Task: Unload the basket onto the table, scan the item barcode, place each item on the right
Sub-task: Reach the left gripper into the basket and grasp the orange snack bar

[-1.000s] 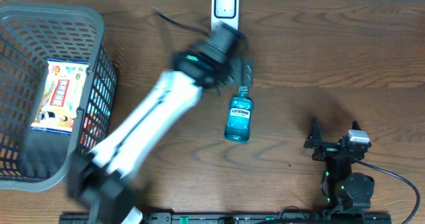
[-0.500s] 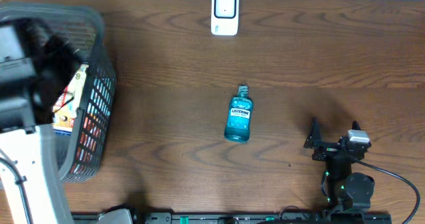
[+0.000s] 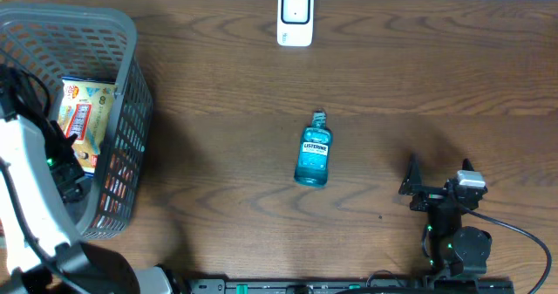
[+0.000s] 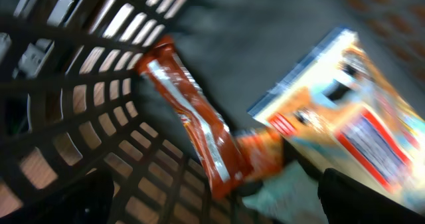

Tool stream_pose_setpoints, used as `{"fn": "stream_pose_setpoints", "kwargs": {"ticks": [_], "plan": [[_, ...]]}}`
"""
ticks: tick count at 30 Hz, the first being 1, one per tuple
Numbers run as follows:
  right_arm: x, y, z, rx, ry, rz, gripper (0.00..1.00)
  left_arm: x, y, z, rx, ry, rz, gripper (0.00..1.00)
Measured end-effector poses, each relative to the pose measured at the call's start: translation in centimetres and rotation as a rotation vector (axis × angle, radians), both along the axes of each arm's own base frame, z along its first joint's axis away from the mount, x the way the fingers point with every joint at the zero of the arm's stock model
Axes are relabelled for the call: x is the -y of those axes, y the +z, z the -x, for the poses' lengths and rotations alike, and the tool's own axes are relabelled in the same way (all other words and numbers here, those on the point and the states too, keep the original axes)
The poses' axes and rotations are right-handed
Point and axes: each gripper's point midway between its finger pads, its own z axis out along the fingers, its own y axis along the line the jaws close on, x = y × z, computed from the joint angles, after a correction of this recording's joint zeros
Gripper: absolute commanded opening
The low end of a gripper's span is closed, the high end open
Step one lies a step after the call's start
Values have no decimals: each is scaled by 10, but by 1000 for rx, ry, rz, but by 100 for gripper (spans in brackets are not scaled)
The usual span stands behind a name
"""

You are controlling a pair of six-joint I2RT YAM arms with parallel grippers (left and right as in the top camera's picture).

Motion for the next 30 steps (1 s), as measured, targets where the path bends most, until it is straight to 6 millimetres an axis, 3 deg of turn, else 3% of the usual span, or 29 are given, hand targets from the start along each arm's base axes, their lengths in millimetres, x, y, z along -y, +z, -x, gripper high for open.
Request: {"fn": "stream_pose_setpoints", "kwargs": {"ticks": [10, 25, 28, 30], "plan": [[0, 0, 0, 0, 0, 0, 99, 13, -73, 11, -141, 233, 98, 98], [0, 0, 0, 0, 0, 0, 99, 12, -134, 5, -106, 260, 94, 99], [0, 0, 0, 0, 0, 0, 99, 18, -151, 9, -97, 259, 107, 81], [0, 0, 0, 0, 0, 0, 99, 18, -154, 8, -76, 256, 93, 78]]}}
